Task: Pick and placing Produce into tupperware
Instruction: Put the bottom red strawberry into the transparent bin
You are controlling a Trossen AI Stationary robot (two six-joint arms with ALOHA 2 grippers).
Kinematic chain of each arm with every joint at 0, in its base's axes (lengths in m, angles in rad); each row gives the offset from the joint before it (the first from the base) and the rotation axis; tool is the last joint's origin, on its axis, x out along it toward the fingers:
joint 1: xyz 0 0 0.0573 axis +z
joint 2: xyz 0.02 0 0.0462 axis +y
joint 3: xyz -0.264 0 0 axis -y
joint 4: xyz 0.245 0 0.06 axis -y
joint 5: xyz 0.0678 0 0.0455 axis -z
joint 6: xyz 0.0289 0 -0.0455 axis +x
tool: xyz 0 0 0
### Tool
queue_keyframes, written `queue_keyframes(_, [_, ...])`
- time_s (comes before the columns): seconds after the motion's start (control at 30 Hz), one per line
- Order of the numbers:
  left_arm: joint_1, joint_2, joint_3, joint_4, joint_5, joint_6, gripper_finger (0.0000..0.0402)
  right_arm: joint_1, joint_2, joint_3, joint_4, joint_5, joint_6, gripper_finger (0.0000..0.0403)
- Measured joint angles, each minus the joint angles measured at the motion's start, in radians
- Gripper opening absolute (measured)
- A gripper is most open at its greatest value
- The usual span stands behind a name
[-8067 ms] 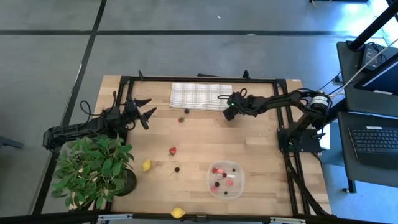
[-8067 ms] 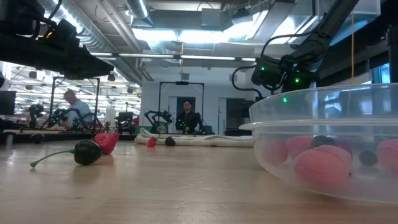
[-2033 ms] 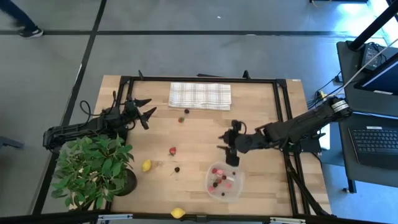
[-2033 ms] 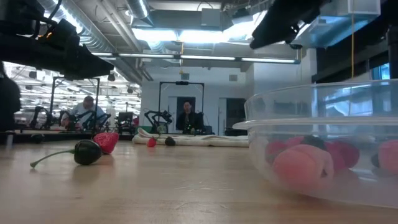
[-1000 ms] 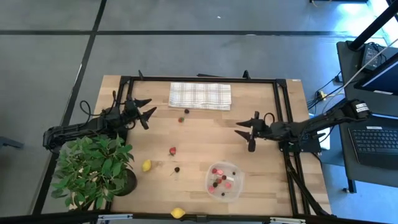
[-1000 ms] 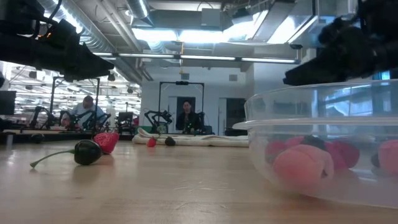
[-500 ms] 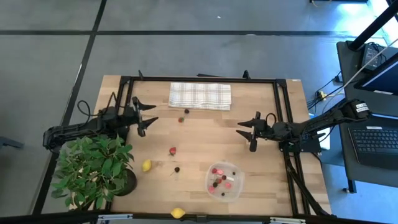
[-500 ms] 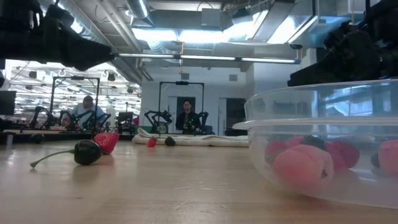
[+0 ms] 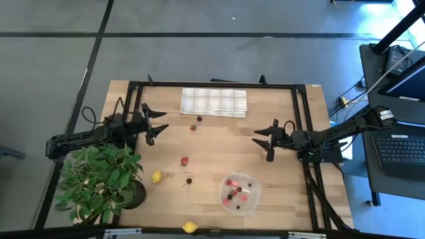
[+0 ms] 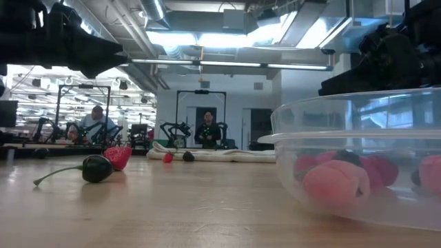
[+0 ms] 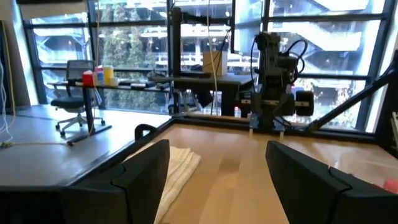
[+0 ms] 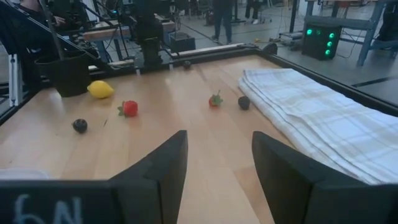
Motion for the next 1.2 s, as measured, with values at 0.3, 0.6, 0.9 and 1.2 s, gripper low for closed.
queue_keyframes(0.3, [0.0, 0.164, 0.093, -0.145, 0.075, 0.034, 0.0261, -0.002, 0.0, 0.001, 0.002, 0.113, 0.002, 0.0182])
queue_keyframes(0.6, [-0.003, 0.455, 0.142, -0.12, 0.175, 0.137, 0.0261, -0.05, 0.0, 0.001, 0.003, 0.113, 0.007, 0.0182])
queue_keyframes(0.9, [-0.094, 0.725, 0.203, 0.039, 0.301, 0.173, 0.0261, -0.099, 0.0, 0.001, 0.012, 0.112, 0.007, 0.0182])
queue_keyframes(1.2, [-0.205, 0.969, 0.24, 0.166, 0.204, 0.22, 0.0261, -0.109, 0.0, 0.001, 0.011, 0.111, 0.035, 0.0182])
